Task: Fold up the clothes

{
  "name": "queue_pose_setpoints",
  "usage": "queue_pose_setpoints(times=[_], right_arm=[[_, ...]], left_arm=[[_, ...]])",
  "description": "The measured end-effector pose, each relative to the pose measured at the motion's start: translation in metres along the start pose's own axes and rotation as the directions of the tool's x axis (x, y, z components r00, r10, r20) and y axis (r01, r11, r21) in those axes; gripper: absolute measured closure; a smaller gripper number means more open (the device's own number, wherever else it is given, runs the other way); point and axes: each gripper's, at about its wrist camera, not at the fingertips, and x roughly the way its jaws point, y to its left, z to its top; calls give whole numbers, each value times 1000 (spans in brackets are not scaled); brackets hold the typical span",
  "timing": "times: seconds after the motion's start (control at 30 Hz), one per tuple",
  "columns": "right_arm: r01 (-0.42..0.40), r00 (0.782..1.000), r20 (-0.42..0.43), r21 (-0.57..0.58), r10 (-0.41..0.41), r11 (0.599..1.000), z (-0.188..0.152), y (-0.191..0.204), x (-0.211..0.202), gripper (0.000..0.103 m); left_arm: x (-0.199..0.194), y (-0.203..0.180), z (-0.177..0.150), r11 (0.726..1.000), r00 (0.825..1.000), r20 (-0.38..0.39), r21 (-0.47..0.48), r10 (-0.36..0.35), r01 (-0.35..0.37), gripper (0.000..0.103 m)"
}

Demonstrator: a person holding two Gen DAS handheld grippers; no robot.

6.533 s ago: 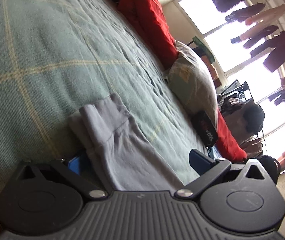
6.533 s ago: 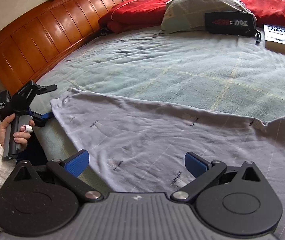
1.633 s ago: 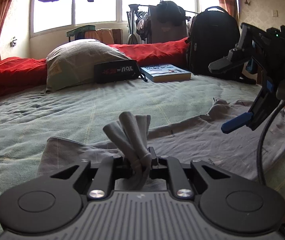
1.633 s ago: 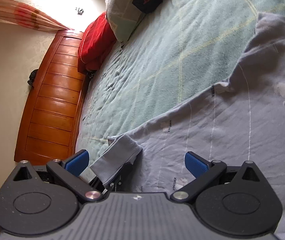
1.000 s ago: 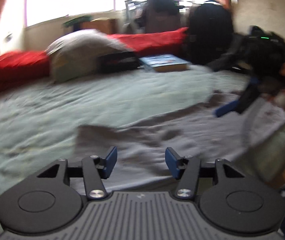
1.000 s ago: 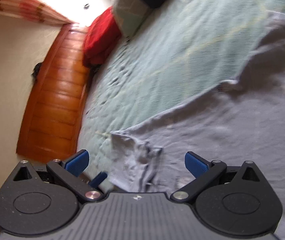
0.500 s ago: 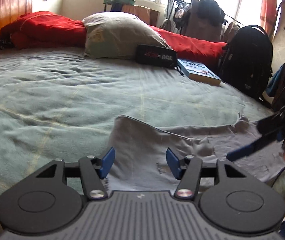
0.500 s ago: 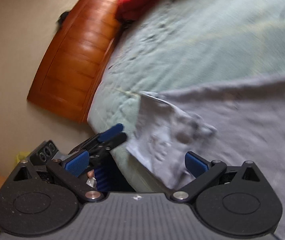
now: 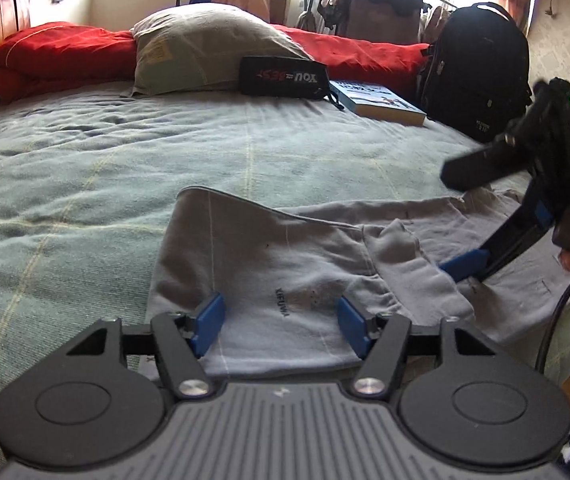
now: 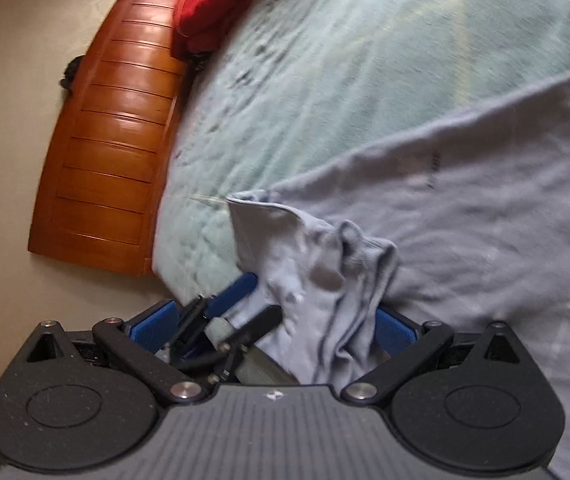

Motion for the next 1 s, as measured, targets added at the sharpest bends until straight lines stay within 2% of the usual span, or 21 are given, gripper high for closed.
queue_pose_setpoints(times=[0.1,0.2,0.23,0.3,0.33,0.37,0.5,0.57,0.6,0.63,0.7,0.87,1.0], right_arm=[[-8,1000,14,-28,8,1000,-4,-2,5,0],[-50,997,57,-52,53,997,-8,-13,6,0],[-63,995,77,-56,67,996,-10,-16,4,3],[-29,995,94,-100,39,995,-13,-19,1,22],[7,995,95,-123,5,992,-15,-20,1,41],[20,995,96,-124,-8,992,-15,-22,-2,51],[-12,993,112,-128,27,992,-13,-25,-9,51],[15,994,109,-139,0,990,-13,-30,-3,58],[32,994,106,-144,-17,989,-14,-33,0,82],[50,994,102,-149,-34,988,-14,-36,3,91],[29,995,103,-138,-15,990,-11,-37,0,91],[68,991,129,-229,-39,971,-7,-17,-8,90],[93,991,112,-211,-71,973,-11,-30,-2,91]], left_arm=[[-3,2,0,1000,1000,10,-16,-10,11,40],[-10,10,5,998,999,45,-49,-29,31,40],[-13,13,6,997,998,58,-63,-29,33,40],[-17,20,10,995,997,76,-95,-27,35,40],[-18,23,10,993,996,82,-110,-33,42,40],[-19,25,11,991,995,87,-124,-38,49,40],[-20,27,7,987,993,100,-142,-66,80,40],[-16,27,5,987,994,88,-143,-65,77,40],[-13,27,3,987,995,77,-146,-58,69,40],[-11,28,2,987,996,65,-151,-53,63,40],[-9,30,0,985,997,53,-159,-54,62,40],[-15,26,14,987,994,90,-140,-62,74,40],[1,27,33,986,992,108,-145,-67,83,40]])
